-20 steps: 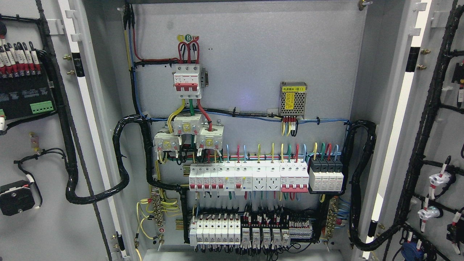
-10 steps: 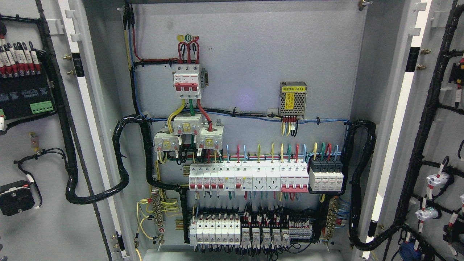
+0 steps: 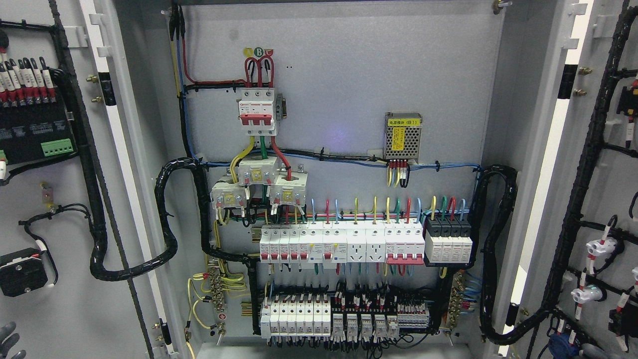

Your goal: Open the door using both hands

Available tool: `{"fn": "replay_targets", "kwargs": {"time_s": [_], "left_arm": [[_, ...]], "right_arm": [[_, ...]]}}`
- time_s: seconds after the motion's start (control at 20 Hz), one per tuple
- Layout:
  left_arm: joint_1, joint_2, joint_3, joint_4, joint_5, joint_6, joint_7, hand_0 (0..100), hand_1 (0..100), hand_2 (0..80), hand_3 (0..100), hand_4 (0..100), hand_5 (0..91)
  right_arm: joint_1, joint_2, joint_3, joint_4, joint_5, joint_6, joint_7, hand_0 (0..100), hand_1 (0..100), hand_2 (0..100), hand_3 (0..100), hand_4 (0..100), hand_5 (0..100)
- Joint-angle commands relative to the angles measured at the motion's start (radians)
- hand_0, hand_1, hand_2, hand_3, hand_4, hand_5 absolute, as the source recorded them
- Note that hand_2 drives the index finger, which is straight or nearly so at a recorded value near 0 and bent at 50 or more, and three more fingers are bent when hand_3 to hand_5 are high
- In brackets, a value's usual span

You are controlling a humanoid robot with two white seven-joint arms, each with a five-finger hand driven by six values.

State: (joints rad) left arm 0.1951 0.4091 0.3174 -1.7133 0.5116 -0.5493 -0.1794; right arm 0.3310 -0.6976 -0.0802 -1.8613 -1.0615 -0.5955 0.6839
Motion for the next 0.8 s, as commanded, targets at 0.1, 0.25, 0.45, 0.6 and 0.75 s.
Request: {"fn": "replay_targets", "kwargs": {"time_s": [0.1, 0.25, 0.45, 0.6, 0.75], "left_arm": [[0.058, 0.016, -0.204, -0.051, -0.004, -0.041, -0.008, 0, 0, 0.0, 0, 4, 0.0], [0.108, 0.016, -0.283, -0.049, -0.013, -0.109, -0.009, 0, 0, 0.0, 0, 4, 0.0], [0.187, 0.011, -0.339, -0.034, -0.093, -0.188, -0.009, 0, 0, 0.0, 0, 4, 0.0], [0.223, 0.007, -0.392, -0.031, -0.102, -0.198, -0.009, 0, 0, 0.0, 0, 4, 0.0], [0.270, 0.005, -0.440, -0.023, -0.104, -0.196, -0.011, 0, 0, 0.0, 0, 4, 0.0]], "right_arm": [[0.080, 0.036, 0.135, -0.019, 0.063, -0.004, -0.001, 0, 0, 0, 0, 0, 0], [0.129, 0.073, 0.161, -0.022, 0.093, -0.009, -0.001, 0, 0, 0, 0, 0, 0], [0.175, 0.107, 0.218, -0.022, 0.169, -0.036, -0.001, 0, 0, 0, 0, 0, 0], [0.190, 0.118, 0.258, -0.019, 0.192, -0.037, -0.003, 0, 0, 0, 0, 0, 0], [0.220, 0.139, 0.283, -0.006, 0.201, -0.033, -0.074, 0, 0, 0, 0, 0, 0]]}}
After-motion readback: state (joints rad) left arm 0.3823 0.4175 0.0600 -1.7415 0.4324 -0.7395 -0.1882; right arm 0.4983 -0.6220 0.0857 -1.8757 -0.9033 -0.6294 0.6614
